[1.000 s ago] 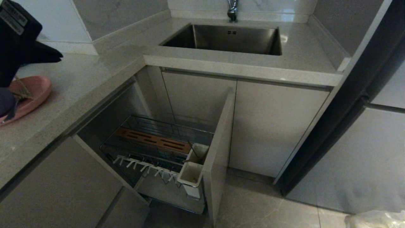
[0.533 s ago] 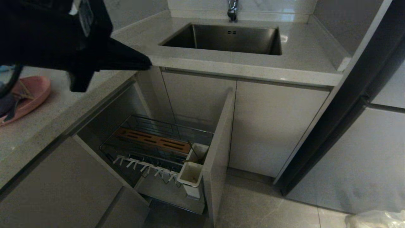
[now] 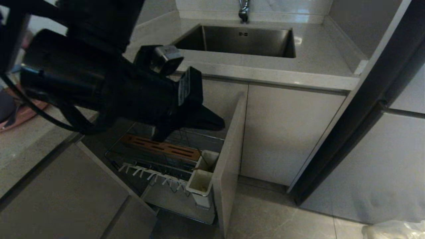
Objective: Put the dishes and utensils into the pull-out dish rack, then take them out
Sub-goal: Close the cupboard
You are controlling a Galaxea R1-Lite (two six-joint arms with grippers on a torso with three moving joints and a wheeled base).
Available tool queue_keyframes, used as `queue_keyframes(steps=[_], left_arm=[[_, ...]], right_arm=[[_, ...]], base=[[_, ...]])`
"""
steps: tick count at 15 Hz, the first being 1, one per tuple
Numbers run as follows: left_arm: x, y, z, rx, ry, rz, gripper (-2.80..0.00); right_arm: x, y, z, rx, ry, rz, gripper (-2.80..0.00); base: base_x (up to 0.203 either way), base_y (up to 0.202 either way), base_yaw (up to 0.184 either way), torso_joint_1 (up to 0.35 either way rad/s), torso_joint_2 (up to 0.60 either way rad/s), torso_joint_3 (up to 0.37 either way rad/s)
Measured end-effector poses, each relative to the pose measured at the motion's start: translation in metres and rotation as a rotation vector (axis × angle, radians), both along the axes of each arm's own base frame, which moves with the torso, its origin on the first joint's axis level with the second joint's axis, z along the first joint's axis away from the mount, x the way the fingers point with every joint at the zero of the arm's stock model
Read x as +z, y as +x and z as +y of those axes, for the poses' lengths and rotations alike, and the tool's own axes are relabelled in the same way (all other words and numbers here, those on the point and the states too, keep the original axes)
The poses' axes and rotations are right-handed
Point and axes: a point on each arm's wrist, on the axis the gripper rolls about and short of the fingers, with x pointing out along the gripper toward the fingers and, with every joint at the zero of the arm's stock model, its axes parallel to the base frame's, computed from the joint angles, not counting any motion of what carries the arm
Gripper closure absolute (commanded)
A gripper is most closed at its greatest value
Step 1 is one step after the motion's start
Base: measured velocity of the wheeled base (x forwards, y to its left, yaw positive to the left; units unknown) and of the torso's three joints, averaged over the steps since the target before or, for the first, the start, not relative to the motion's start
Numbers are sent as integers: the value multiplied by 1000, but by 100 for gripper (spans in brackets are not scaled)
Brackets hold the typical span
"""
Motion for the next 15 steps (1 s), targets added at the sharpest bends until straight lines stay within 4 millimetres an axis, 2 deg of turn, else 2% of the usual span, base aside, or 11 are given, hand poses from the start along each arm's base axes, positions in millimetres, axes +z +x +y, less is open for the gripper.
queue_keyframes(steps=[4, 6, 10, 15], left_arm=[[-30, 14, -28, -33, 84, 84, 0], [-43, 21, -38, 10, 138, 87, 0], [-57, 31, -49, 156, 257, 18, 0], [-68, 36, -57, 188, 310, 9, 0]], right_arm=[[0, 0, 0, 0, 0, 0, 0], [0, 0, 0, 0, 0, 0, 0], [0, 0, 0, 0, 0, 0, 0], [0, 0, 0, 0, 0, 0, 0]], base=[[0, 0, 0, 0, 0, 0], [0, 0, 0, 0, 0, 0], [0, 0, 0, 0, 0, 0], [0, 0, 0, 0, 0, 0]])
